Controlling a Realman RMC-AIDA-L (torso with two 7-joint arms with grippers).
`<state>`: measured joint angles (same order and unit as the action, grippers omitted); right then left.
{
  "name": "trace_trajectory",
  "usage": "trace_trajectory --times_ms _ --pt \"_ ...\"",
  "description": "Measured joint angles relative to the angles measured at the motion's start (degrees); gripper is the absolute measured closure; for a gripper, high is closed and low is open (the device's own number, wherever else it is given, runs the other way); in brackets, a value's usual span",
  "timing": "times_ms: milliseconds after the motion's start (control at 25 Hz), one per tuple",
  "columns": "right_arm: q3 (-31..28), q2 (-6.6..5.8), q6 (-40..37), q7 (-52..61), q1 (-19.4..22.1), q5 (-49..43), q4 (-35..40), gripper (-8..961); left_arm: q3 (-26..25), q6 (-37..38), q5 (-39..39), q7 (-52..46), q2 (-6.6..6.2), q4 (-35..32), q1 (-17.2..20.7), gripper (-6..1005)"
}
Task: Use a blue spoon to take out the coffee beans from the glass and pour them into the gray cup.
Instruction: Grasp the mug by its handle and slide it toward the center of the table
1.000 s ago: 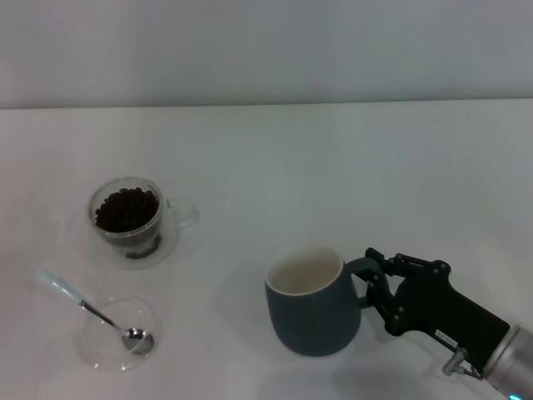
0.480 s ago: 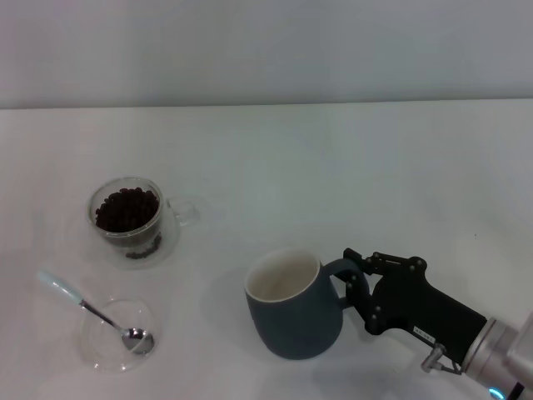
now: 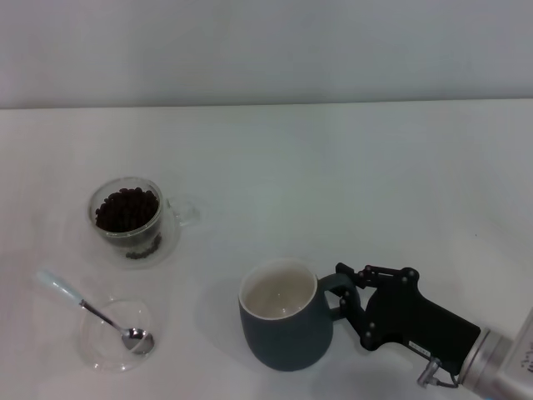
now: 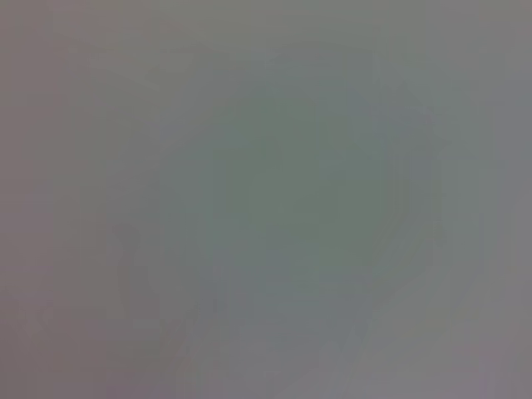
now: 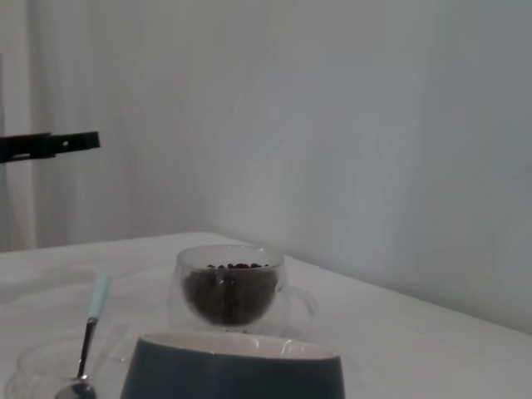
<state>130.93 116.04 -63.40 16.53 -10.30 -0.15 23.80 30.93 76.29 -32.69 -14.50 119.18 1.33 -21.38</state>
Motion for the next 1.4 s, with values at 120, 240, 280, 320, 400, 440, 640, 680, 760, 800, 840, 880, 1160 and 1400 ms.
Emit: trace_trajectory --times_ms 120,240,280,320,400,440,640,680,760,800,840,880,1160,1400 --pt "0.4 -0.06 0.0 -1.2 0.0 0.0 -0.2 791 0.0 0.0 0.0 0.1 0.0 0.0 0.0 110" --pt "0.7 -0.1 -0.2 -2.4 0.1 0.0 -0.7 797 0.0 0.0 0.0 0.2 0.0 0.1 0.0 110" --pt "0.7 -0.11 -0.2 -2.7 0.1 0.0 -0.7 799 0.0 0.0 0.0 0.2 0.0 0.1 0.0 111" --pt "0.6 -0.11 -0.2 -2.8 0.1 0.0 -0.7 801 0.0 0.0 0.0 0.2 0.0 0.1 0.0 111" --pt "0.4 -0.15 -0.1 -2.9 0.1 0.0 -0.9 768 0.0 0.0 0.0 0.2 0.0 0.0 0.0 111" --pt "0.4 -0.18 -0.1 -3.0 0.1 0.0 -1.1 751 0.0 0.0 0.0 0.2 0.0 0.0 0.0 111" --pt "0.2 -0.31 -0.3 -3.4 -0.1 0.0 -1.6 679 0.0 0.0 0.0 0.3 0.0 -0.1 0.0 110" --pt "0.2 -0.34 -0.4 -3.5 -0.1 0.0 -1.6 666 0.0 0.0 0.0 0.3 0.0 -0.2 0.0 110" --pt "0.2 -0.41 -0.8 -3.6 0.0 0.1 -2.1 639 0.0 0.0 0.0 0.3 -0.03 -0.2 0.1 110" --pt "0.1 -0.44 -1.2 -3.6 0.0 0.2 -2.4 626 0.0 0.0 0.0 0.3 -0.05 -0.3 0.1 111" --pt "0.0 -0.44 -2.0 -3.6 0.0 0.3 -3.0 613 0.0 0.0 0.0 0.3 -0.08 -0.3 0.1 111" --pt "-0.1 -0.45 -2.8 -3.6 0.1 0.4 -3.6 600 0.0 0.0 0.0 0.3 -0.09 -0.4 0.1 111" --pt "-1.9 -0.47 -11.1 -3.0 1.0 0.6 -9.5 461 0.0 0.0 0.0 0.7 -0.18 -0.4 0.2 110" --pt "-2.6 -0.57 -14.6 -3.3 1.2 0.7 -12.4 365 0.0 0.5 -0.1 1.5 0.18 0.1 0.2 110"
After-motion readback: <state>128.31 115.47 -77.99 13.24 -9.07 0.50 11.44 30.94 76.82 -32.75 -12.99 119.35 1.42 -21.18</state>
